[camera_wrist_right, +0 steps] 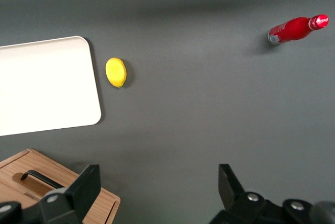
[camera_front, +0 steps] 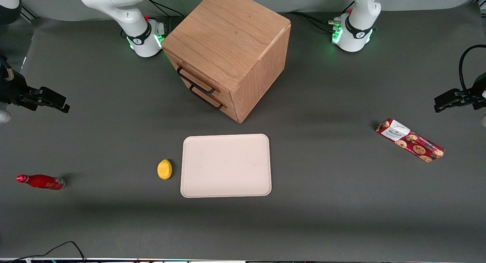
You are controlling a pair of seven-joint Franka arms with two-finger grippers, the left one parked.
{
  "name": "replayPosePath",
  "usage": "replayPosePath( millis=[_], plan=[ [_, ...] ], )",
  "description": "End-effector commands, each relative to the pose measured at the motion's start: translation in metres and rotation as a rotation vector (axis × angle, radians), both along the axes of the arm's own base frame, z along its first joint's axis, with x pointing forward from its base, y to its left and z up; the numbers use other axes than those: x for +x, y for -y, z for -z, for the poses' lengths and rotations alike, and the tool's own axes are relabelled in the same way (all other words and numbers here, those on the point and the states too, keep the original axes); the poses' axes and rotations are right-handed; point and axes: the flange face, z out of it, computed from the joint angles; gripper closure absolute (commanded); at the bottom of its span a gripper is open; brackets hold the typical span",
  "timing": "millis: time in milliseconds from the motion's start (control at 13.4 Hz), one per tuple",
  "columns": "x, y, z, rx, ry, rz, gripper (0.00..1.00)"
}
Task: Open upper drawer
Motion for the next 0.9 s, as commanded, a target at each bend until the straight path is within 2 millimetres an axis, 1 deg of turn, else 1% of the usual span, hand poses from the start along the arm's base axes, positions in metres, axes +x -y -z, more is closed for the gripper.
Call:
replayPosePath(
  millis=[0,373,597,746,821],
  plan=[
    [0.001,-0.004,-0.003,0.015,-0.009,0.025,0.0],
    [0.002,-0.006,-0.001,0.017,-0.009,0.022,0.0],
    [0.001,-0.013,0.008,0.03,-0.032,0.011,0.0],
    [-0.001,-0.027,0.013,0.075,-0.046,-0.025,0.0],
    [-0.004,-0.04,0.017,0.077,-0.056,-0.069,0.0]
  ],
)
